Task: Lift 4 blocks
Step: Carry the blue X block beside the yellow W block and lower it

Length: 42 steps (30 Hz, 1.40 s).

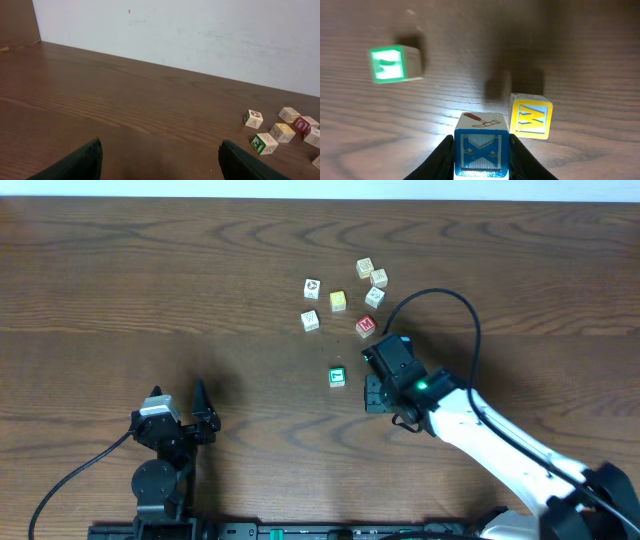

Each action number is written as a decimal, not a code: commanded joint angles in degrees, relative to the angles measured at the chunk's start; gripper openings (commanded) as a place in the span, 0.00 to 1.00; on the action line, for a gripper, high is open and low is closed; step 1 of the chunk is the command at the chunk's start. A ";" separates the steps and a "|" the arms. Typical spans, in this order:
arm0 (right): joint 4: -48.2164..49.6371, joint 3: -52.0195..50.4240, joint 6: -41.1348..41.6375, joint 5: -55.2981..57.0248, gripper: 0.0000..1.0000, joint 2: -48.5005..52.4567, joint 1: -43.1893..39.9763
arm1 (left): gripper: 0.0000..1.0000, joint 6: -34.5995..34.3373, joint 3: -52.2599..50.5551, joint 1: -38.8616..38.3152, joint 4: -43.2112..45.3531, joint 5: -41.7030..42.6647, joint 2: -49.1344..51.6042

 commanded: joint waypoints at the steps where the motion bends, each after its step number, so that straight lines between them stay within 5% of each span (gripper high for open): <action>1: 1.14 -0.42 0.98 0.35 0.26 2.93 1.22 | 0.75 -0.09 -0.94 -0.17 -2.54 -0.55 -0.33; 42: 5.60 -0.42 1.01 2.56 0.29 6.43 1.20 | 0.75 -0.09 -0.94 -0.17 -2.54 -0.55 -0.33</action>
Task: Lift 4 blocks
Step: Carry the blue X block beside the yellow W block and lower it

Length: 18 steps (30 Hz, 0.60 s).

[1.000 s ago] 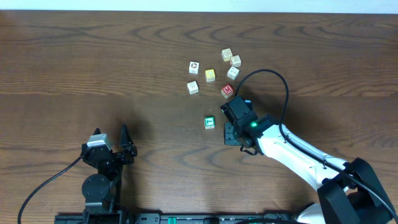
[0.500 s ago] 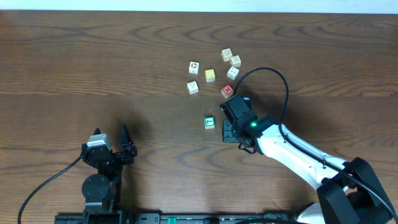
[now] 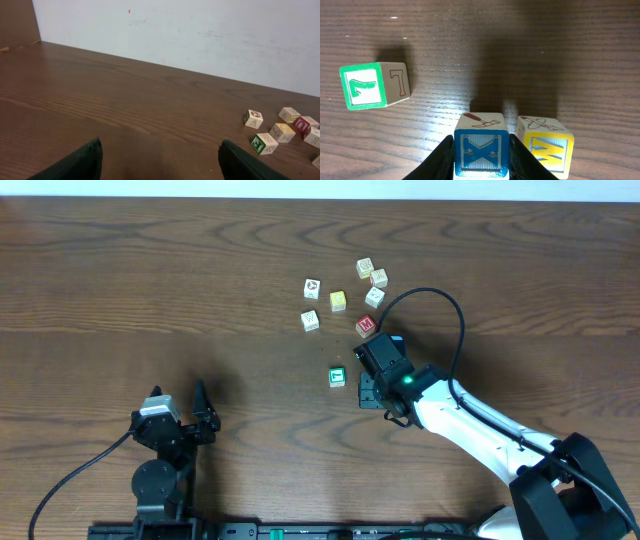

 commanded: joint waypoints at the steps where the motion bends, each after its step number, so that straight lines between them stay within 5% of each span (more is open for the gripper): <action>1: -0.28 -0.24 0.83 1.42 0.28 0.20 1.20 | 0.75 -0.09 -0.94 -0.17 -2.51 -0.55 -0.33; 14: -1.84 -0.24 2.95 3.34 0.30 0.20 1.20 | 0.75 -0.09 -0.94 -0.17 -2.51 -0.55 -0.33; 18: -1.70 -0.24 2.95 3.32 0.37 0.20 1.20 | 0.75 -0.09 -0.94 -0.17 -2.51 -0.55 -0.33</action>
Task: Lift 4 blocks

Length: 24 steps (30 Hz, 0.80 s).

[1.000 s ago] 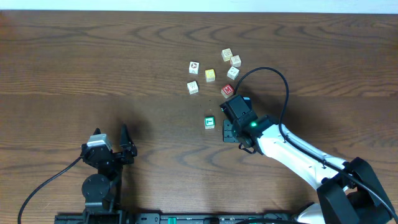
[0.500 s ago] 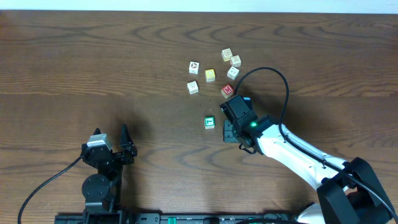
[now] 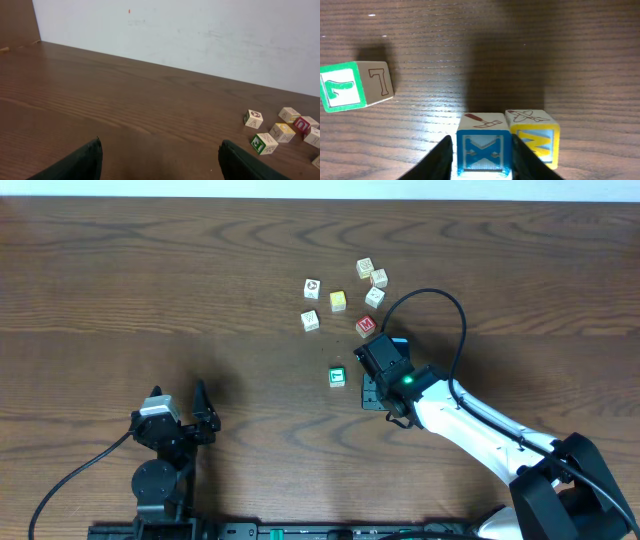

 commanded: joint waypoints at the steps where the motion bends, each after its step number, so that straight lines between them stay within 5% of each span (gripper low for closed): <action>1: 0.17 -0.24 0.70 1.38 0.40 0.20 1.20 | 0.75 -0.09 -0.94 -0.17 -2.51 -0.55 -0.33; 14: 0.17 -0.24 0.70 1.36 0.53 0.20 1.20 | 0.75 -0.09 -0.94 -0.17 -2.54 -0.55 -0.33; 17: 0.17 -0.24 0.70 1.38 0.34 0.20 1.20 | 0.75 -0.09 -0.94 -0.17 -2.54 -0.55 -0.33; 24: 0.17 -0.24 0.70 1.38 0.42 0.20 1.20 | 0.75 -0.09 -0.94 -0.17 -2.54 -0.55 -0.33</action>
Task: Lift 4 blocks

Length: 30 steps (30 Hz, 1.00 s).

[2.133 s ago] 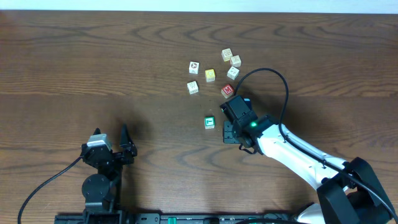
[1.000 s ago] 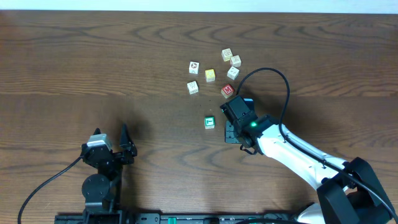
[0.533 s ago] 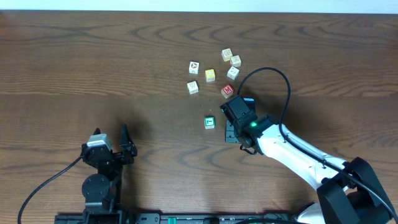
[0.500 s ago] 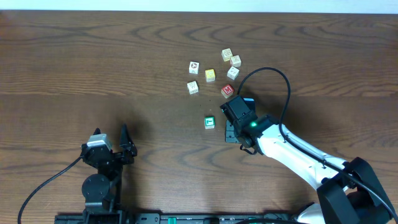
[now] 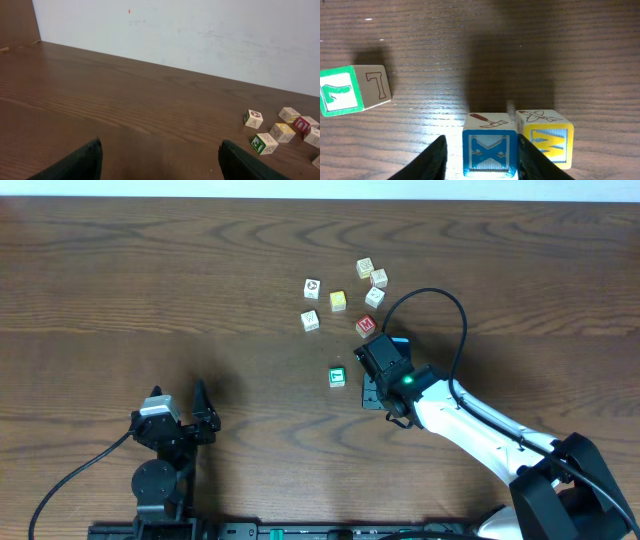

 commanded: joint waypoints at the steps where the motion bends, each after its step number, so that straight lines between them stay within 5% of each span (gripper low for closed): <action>1: 0.15 -0.24 0.17 0.83 0.41 0.20 1.20 | 0.75 -0.09 -0.94 -0.17 -2.54 -0.55 -0.33; 4: 0.15 -0.24 0.17 0.83 0.43 0.20 1.20 | 0.75 -0.09 -0.94 -0.17 -2.51 -0.55 -0.33; 12: 0.13 -0.24 0.17 0.83 0.30 0.20 1.20 | 0.75 -0.09 -0.94 -0.17 -2.54 -0.55 -0.33; 15: 0.15 -0.24 0.17 0.83 0.39 0.20 1.20 | 0.75 -0.09 -0.94 -0.17 -2.54 -0.55 -0.33; 18: 0.13 -0.24 0.15 0.83 0.27 0.20 1.20 | 0.75 -0.09 -0.94 -0.17 -2.54 -0.55 -0.33; 19: 0.13 -0.24 0.15 0.83 0.34 0.20 1.20 | 0.75 -0.09 -0.94 -0.17 -2.54 -0.55 -0.33; 24: 0.13 -0.24 0.15 0.85 0.26 0.20 1.20 | 0.75 -0.09 -0.94 -0.17 -2.54 -0.55 -0.33; 27: 0.15 -0.24 0.15 0.85 0.36 0.20 1.20 | 0.75 -0.09 -0.94 -0.17 -2.54 -0.55 -0.33; 30: 0.13 -0.24 0.15 0.83 0.34 0.20 1.20 | 0.75 -0.09 -0.94 -0.17 -2.54 -0.55 -0.33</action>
